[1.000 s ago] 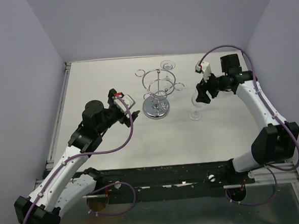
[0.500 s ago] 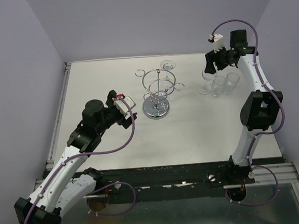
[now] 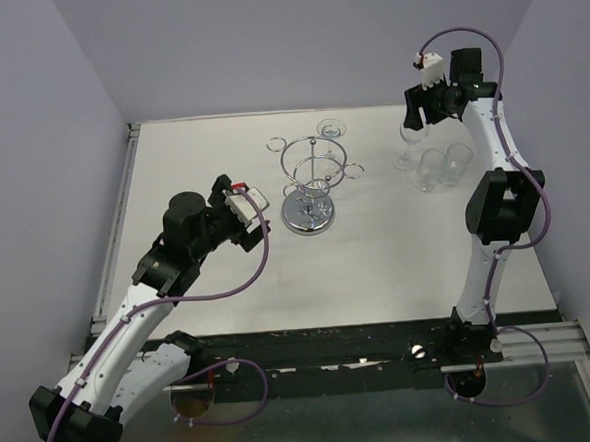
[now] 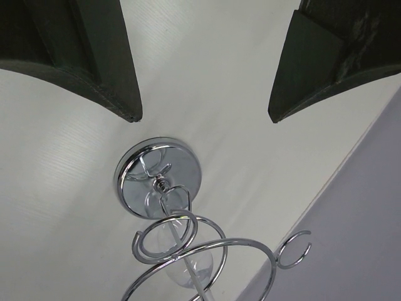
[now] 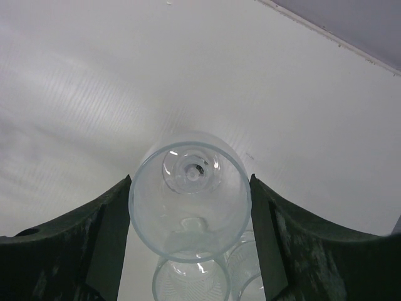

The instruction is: Take the wine glass off the wine glass rack

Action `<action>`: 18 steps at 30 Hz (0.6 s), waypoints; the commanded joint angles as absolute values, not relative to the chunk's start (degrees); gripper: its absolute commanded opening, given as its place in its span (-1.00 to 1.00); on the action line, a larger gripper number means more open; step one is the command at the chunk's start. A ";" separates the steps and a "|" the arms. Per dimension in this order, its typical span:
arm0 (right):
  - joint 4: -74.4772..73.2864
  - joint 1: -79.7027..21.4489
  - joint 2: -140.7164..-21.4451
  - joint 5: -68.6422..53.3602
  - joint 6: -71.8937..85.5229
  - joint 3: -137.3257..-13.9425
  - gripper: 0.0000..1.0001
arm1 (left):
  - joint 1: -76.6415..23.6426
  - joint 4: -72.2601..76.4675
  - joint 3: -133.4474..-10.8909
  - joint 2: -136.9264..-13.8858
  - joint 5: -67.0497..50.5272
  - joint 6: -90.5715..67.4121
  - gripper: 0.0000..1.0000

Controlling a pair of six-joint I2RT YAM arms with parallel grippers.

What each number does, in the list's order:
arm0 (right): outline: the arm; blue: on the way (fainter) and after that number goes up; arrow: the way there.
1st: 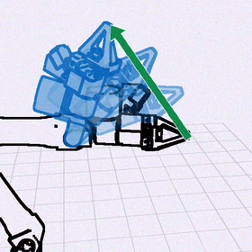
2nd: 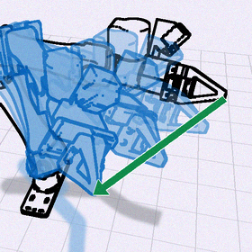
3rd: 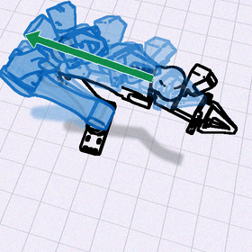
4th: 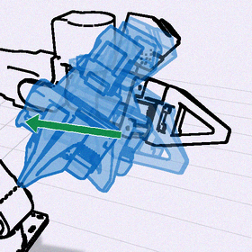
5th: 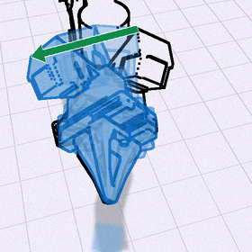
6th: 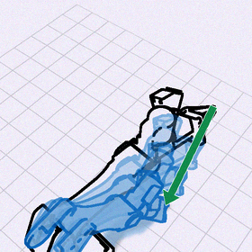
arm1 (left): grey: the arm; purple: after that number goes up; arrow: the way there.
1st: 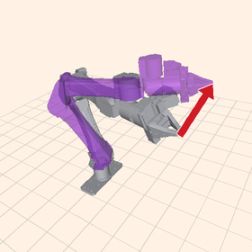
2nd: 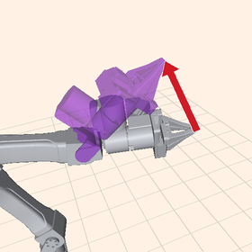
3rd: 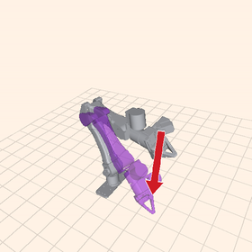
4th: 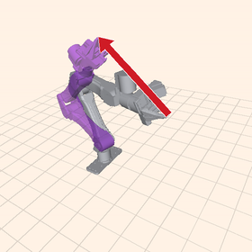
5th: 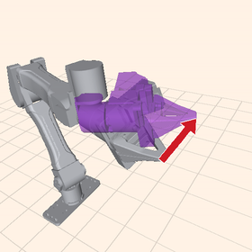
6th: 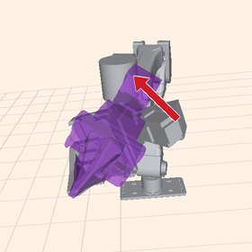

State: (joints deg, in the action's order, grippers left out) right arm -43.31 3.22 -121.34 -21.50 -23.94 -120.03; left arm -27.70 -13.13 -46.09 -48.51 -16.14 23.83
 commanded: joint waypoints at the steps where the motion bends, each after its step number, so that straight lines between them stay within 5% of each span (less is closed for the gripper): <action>1: -43.15 3.78 -123.57 -17.67 -21.01 -121.90 0.28 | -27.25 -14.24 -47.81 -48.95 -17.49 23.82 0.97; 13: -42.98 4.30 -122.43 -16.61 -16.18 -120.85 0.97 | -27.25 -14.41 -47.64 -49.04 -20.04 22.59 0.98; 18: -42.28 4.57 -121.29 -16.70 -15.03 -122.25 1.00 | -27.25 -14.50 -47.64 -48.69 -20.13 22.59 0.98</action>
